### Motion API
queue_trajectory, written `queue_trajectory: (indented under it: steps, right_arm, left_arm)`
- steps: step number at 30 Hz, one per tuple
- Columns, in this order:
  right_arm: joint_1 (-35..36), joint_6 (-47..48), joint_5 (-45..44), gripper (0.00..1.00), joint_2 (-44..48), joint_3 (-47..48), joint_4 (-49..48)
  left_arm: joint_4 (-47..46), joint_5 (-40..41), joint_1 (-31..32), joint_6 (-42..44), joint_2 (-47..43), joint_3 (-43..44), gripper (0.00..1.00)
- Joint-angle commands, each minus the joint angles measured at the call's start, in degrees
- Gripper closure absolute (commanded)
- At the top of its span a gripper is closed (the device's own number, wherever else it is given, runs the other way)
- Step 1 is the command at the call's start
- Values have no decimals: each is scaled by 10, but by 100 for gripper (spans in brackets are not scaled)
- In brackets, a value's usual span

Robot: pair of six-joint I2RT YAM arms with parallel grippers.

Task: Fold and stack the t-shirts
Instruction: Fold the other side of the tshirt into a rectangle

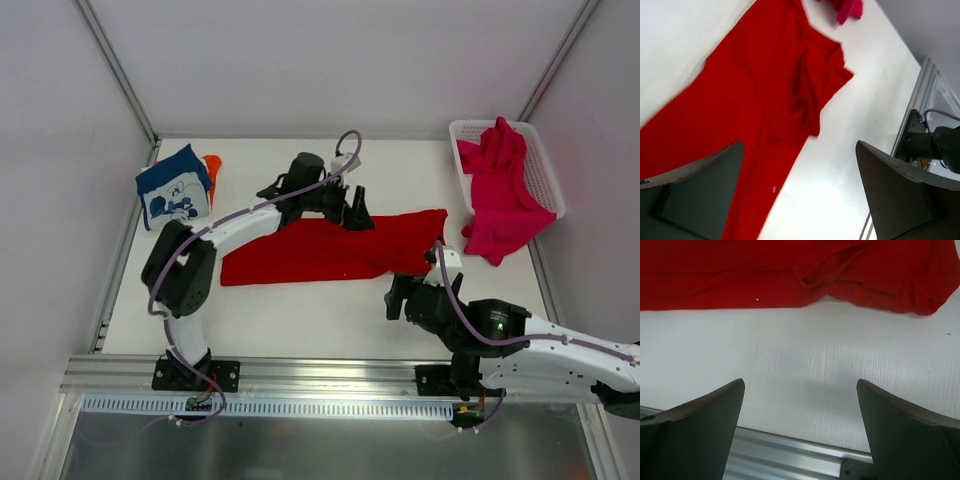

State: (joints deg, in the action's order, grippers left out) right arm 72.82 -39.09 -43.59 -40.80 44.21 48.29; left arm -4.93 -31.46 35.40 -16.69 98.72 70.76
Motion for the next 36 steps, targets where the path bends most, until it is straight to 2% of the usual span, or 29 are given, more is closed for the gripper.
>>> queue_trajectory:
  steps: [1,7,14,24,32,36]
  right_arm:
    - [35,-48,-35,1,33,-13,51]
    - [109,-125,-73,1,54,-21,111]
    - [119,-162,-118,0,50,13,189]
    - [120,-174,-115,0,51,-8,175]
    - [121,-192,-107,1,28,-15,174]
    - [123,-197,-102,0,21,-18,174]
  left_arm:
    - [-16,-85,20,9,107,112,6]
    - [32,-48,30,3,253,307,10]
    - [46,-11,48,-12,348,382,12]
    - [46,-37,94,-33,387,375,12]
    - [21,-33,145,-27,352,326,12]
    - [20,-9,149,-15,324,309,12]
